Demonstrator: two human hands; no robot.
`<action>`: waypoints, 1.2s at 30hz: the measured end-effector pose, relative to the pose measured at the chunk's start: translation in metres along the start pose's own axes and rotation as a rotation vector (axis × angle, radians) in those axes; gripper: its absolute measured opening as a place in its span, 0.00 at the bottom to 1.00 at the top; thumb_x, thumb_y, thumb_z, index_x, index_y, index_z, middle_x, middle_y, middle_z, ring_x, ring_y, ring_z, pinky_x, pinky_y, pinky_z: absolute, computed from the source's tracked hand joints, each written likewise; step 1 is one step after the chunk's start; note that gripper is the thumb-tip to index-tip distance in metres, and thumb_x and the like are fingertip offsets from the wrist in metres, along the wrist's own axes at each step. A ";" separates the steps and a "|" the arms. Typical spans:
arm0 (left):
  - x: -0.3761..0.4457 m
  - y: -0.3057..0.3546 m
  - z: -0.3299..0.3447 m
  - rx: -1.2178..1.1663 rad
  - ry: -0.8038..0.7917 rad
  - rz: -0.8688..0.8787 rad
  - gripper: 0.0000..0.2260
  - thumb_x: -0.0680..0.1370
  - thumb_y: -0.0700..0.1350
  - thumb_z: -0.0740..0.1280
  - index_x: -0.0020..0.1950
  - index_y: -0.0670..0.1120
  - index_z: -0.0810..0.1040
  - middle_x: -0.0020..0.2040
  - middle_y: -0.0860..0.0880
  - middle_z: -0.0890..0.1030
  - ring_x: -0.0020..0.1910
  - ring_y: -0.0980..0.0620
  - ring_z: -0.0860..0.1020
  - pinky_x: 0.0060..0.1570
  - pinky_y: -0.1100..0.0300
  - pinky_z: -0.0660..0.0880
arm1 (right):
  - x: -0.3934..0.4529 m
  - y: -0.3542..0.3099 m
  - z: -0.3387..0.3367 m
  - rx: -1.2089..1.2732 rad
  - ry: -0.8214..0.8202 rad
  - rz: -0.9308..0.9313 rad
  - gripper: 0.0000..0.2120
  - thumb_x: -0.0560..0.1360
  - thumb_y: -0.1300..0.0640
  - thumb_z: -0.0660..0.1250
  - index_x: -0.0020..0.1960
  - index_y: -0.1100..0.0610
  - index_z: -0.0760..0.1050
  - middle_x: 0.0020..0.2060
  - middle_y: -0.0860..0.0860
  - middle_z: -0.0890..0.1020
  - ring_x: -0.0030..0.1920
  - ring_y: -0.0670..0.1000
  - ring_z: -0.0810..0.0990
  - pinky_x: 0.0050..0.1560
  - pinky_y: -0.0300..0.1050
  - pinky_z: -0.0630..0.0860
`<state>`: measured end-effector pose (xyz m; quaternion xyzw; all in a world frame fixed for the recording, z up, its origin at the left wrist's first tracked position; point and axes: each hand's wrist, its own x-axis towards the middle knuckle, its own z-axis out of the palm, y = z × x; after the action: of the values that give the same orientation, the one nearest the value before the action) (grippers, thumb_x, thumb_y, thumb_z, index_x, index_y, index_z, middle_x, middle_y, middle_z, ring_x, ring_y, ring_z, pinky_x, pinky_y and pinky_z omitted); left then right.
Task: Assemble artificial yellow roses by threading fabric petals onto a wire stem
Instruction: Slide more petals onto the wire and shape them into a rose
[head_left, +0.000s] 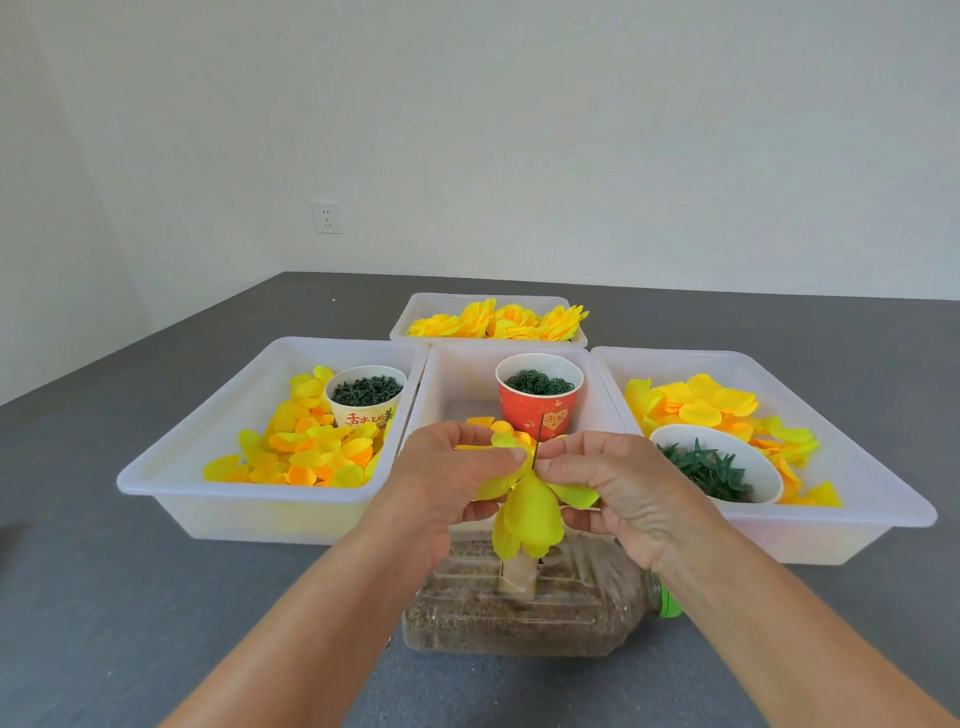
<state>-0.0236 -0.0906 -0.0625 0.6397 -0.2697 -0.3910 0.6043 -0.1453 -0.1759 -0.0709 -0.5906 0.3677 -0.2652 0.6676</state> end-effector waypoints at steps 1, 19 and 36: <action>0.000 0.000 0.000 0.003 -0.008 -0.012 0.12 0.70 0.39 0.74 0.51 0.42 0.77 0.42 0.47 0.80 0.33 0.53 0.77 0.29 0.62 0.75 | 0.000 0.000 -0.001 0.003 -0.005 0.004 0.05 0.68 0.65 0.71 0.40 0.57 0.80 0.33 0.51 0.82 0.35 0.48 0.79 0.35 0.41 0.77; 0.005 -0.005 -0.003 0.065 -0.032 -0.039 0.14 0.67 0.32 0.73 0.50 0.42 0.77 0.46 0.44 0.80 0.38 0.47 0.79 0.35 0.57 0.78 | 0.002 0.002 -0.003 -0.059 -0.068 0.087 0.07 0.68 0.68 0.71 0.38 0.56 0.79 0.33 0.52 0.80 0.35 0.49 0.78 0.31 0.40 0.74; 0.000 -0.004 -0.002 0.258 -0.117 0.126 0.08 0.70 0.33 0.69 0.43 0.44 0.84 0.45 0.48 0.79 0.40 0.56 0.75 0.37 0.68 0.70 | 0.001 0.002 -0.005 -0.074 -0.068 0.117 0.07 0.67 0.67 0.72 0.38 0.56 0.79 0.32 0.52 0.81 0.33 0.49 0.78 0.30 0.39 0.74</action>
<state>-0.0224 -0.0884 -0.0667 0.6699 -0.3921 -0.3511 0.5237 -0.1486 -0.1796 -0.0738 -0.6012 0.3880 -0.1918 0.6717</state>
